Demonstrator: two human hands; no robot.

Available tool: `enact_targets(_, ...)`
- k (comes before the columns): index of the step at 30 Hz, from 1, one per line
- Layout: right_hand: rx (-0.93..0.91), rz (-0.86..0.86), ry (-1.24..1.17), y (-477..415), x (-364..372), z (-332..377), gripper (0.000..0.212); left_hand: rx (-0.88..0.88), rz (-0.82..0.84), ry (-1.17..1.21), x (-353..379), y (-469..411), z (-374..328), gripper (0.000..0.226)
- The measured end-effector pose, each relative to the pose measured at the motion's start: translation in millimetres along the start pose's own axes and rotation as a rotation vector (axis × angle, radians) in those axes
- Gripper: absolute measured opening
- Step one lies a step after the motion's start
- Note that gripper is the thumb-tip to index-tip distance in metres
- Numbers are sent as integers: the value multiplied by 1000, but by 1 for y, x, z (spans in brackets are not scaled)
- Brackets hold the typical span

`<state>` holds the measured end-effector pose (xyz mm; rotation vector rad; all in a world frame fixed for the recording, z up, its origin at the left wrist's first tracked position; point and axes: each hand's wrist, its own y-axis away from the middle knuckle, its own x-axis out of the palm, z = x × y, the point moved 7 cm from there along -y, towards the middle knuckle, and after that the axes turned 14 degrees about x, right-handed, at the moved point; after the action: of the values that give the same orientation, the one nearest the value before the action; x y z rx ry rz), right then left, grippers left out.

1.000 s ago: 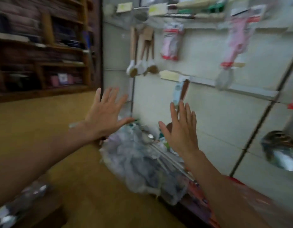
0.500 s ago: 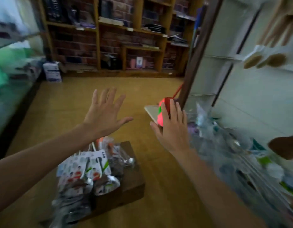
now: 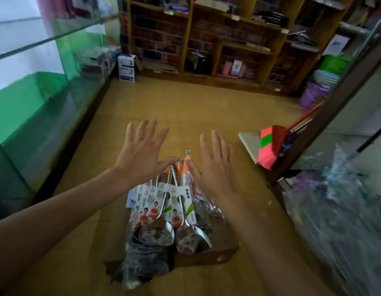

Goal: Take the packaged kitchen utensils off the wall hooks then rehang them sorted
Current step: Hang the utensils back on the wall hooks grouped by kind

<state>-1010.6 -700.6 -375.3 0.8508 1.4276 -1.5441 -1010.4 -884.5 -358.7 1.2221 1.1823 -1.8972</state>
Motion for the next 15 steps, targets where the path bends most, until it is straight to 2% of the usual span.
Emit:
enact_targets(5,-14,58,-35,3,43,20,78,-13,32,64,38,5,9,86)
enact_targets(10,113,300,-42,31,105,12,84,-29,161,266,102,5,-16,44)
enact_targets(12,149,390,-36,47,129,8,84,-32,216,290,127,3,-31,41)
enact_targets(15,190,421,-64,67,155,2,79,-50,270,338,159,-2,-50,41)
